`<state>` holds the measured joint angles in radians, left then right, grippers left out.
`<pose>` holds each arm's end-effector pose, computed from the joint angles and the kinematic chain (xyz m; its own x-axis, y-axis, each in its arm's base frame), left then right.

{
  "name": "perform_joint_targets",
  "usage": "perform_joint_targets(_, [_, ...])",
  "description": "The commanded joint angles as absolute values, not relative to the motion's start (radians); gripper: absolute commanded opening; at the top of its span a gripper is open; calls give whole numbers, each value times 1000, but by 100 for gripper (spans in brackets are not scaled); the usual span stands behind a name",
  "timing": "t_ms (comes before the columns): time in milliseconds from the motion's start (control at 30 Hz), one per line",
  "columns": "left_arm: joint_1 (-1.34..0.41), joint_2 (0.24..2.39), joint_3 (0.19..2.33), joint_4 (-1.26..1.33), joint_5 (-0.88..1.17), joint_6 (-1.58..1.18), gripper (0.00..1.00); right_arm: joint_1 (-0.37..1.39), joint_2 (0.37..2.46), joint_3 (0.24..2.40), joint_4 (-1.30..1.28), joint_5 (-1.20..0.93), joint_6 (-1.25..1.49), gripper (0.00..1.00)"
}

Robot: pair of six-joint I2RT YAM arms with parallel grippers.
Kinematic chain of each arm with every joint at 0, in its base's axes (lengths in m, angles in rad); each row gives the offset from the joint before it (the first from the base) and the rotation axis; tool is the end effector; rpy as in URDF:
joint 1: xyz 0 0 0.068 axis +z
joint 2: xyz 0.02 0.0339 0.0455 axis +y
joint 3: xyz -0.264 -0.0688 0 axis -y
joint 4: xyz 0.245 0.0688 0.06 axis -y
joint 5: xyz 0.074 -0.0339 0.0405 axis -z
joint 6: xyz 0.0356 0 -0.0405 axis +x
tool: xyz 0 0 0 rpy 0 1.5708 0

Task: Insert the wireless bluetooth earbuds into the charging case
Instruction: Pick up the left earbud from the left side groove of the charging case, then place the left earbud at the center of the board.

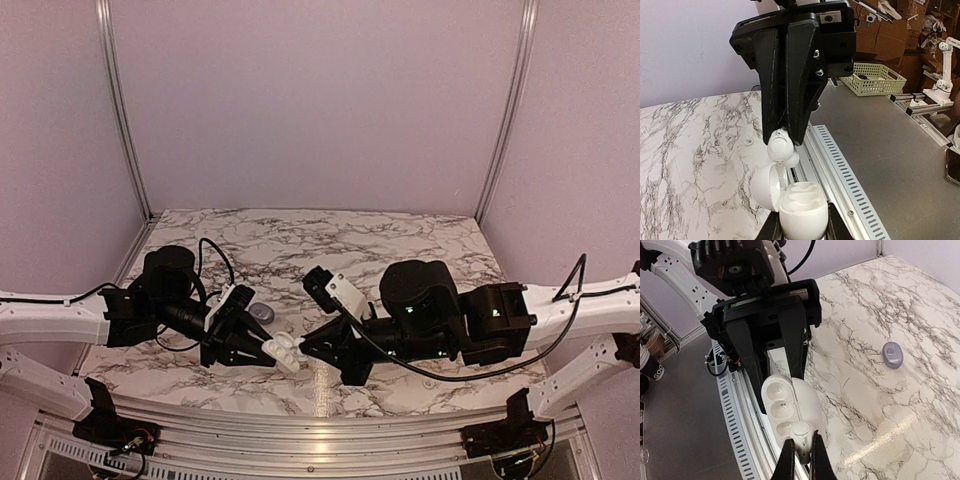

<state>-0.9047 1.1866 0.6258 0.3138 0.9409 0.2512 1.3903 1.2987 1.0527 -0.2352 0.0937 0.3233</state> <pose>0.1334 -0.2163 0.2555 0.0891 0.1235 -0.9883 0.9551 -0.2919 0.0496 0.0568 0.2929 0.3157 -0.3852 -0.3490 -0.8543 -0.8882 0.3915 0.2406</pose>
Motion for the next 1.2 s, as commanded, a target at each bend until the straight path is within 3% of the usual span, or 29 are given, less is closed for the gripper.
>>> perform_joint_targets(0, [-914, 1166, 654, 353, 937, 264, 0, 1385, 1241, 1029, -316, 173, 384, 0])
perform_joint_targets(167, [-914, 1158, 650, 353, 891, 264, 0, 1353, 1187, 974, -393, 266, 505, 0])
perform_joint_targets(400, [-914, 1131, 637, 353, 836, 259, 0, 1209, 1135, 790, -371, 233, 635, 0])
perform_joint_targets(633, [-914, 1131, 639, 351, 803, 242, 0, 1145, 1271, 746, -339, 246, 659, 0])
perform_joint_targets(833, [-915, 1121, 634, 349, 795, 242, 0, 1127, 1467, 808, -431, 354, 701, 12])
perform_joint_targets(900, [-914, 1117, 633, 348, 793, 242, 0, 1120, 1498, 817, -431, 357, 697, 24])
perform_joint_targets(967, [-914, 1114, 631, 348, 789, 244, 0, 1113, 1505, 824, -433, 356, 687, 44])
perform_joint_targets(1033, [-914, 1115, 630, 347, 790, 246, 0, 1109, 1492, 839, -452, 359, 670, 54])
perform_joint_targets(1167, [-914, 1115, 631, 345, 790, 247, 0, 1108, 1442, 899, -522, 336, 597, 59])
